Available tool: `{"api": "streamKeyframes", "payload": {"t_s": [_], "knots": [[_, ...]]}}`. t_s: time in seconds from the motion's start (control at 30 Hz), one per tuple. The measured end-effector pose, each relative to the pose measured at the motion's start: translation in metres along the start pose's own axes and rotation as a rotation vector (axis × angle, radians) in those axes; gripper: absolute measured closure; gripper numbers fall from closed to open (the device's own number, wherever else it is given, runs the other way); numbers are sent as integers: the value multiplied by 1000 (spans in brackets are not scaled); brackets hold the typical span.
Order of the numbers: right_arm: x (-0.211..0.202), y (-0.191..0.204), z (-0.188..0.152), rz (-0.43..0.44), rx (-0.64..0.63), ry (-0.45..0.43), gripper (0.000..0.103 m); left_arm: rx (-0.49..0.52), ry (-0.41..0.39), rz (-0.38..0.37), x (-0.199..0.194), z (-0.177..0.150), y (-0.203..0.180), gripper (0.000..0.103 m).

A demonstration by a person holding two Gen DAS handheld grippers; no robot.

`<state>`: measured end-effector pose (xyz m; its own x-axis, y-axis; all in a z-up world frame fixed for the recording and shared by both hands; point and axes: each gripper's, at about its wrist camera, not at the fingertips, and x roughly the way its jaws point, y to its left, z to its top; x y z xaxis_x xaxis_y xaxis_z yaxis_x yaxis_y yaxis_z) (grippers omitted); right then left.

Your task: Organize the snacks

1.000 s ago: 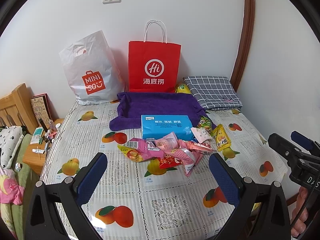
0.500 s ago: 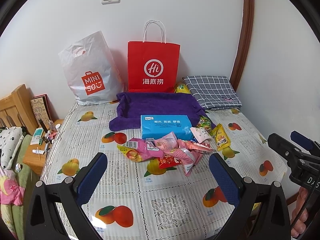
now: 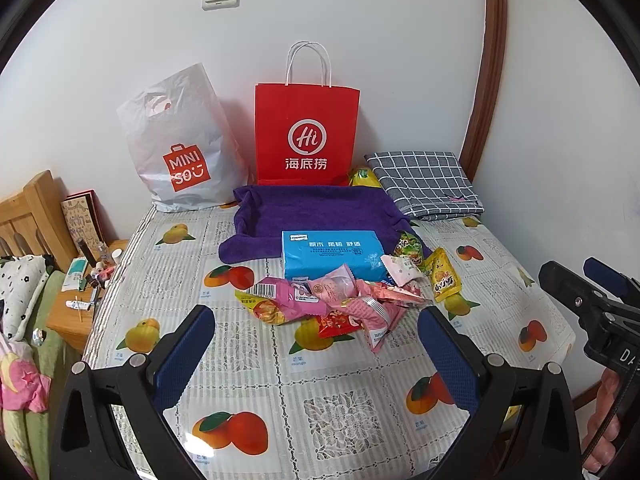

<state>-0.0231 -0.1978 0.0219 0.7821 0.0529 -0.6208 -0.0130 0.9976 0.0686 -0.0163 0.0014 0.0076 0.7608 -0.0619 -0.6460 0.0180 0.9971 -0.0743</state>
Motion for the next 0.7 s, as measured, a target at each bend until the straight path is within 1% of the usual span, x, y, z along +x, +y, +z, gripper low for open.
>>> {"api": "streamKeyframes", "payload": {"t_s": [0.47,0.6,0.7], "knots": [[2,5,0,5,-16,0,1,11,-5,1,0,2,0,0],[8,6,1,35,-26,4,1,9,-2,3,6,3,3,0],[21,6,3,-15,-42,19,1,5,9,4,16,3,6,0]]}}
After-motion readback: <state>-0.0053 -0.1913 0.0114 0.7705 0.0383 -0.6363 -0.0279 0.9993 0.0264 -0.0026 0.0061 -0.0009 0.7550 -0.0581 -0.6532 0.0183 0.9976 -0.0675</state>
